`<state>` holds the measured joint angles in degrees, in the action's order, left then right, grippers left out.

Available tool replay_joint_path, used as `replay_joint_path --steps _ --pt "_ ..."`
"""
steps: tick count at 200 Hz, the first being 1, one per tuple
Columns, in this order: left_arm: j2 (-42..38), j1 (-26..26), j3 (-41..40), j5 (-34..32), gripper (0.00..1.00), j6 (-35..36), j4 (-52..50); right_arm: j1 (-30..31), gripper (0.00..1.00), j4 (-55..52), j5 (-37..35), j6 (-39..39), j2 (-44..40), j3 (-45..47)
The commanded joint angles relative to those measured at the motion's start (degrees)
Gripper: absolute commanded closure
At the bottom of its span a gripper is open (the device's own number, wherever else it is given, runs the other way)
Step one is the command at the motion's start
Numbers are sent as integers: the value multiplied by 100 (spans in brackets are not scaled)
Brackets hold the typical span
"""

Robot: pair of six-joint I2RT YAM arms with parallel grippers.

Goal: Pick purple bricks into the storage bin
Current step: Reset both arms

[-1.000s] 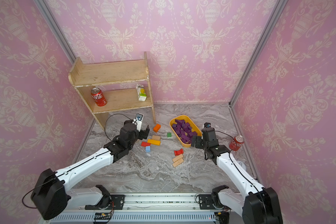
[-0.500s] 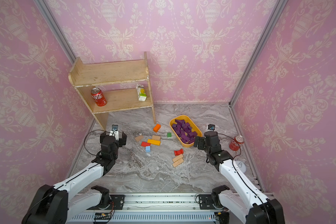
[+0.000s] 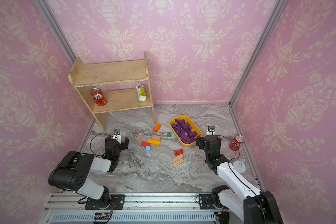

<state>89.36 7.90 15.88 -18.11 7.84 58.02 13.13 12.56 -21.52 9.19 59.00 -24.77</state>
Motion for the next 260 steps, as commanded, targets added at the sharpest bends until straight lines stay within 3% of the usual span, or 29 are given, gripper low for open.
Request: replay_joint_path --steps 1,40,64,88,136,184,225,260 --pt "10 -195 13 261 1 -266 549 -127 0 960 -162 -502 308 52" --pt "161 -379 -93 440 1 -469 869 -406 0 1349 66 -750 1616 -377" --pt "693 -456 -129 728 1 -394 1561 -455 0 1436 387 -918 2229 -657" --pt "486 -473 -76 763 1 -496 1030 -479 0 1374 923 -1190 2518 -847" --pt "531 -500 25 752 1 -502 962 -1098 0 2008 1746 -721 2590 -494" --pt "530 -500 22 756 1 -502 966 -1105 0 2117 1762 -744 2559 -417" --pt "539 -500 29 528 1 -549 970 -1117 0 3459 2013 -816 2725 234" --pt "529 -501 91 425 1 -581 868 -991 0 3457 1816 -911 2641 310"
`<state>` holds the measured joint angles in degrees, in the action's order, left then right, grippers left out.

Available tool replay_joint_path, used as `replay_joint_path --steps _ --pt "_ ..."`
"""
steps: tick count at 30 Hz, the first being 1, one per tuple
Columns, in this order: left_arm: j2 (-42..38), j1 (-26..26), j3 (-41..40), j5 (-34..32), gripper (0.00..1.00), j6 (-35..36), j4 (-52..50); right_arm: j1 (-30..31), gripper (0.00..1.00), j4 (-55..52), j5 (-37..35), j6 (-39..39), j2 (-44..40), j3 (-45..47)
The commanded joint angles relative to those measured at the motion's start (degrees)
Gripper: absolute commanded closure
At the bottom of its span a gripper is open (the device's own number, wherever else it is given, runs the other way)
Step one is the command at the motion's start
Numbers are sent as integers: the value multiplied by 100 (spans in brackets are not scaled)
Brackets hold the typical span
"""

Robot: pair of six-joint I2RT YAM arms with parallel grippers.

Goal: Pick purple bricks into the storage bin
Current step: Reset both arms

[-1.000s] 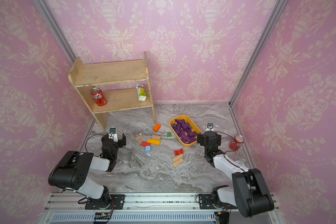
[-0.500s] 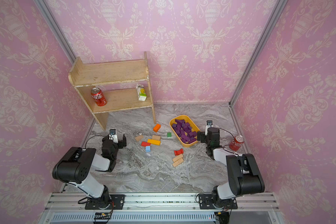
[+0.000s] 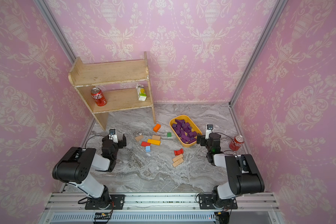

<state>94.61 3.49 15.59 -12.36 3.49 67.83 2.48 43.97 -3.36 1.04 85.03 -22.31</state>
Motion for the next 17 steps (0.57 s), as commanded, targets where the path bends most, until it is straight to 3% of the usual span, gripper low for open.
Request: replay_joint_path --steps 1,17 --pt "9 -59 124 -156 1 -146 -117 71 0 311 -4 -91 39 53" --pt "-7 -69 163 -73 1 -144 -246 56 0 297 28 -75 46 42"
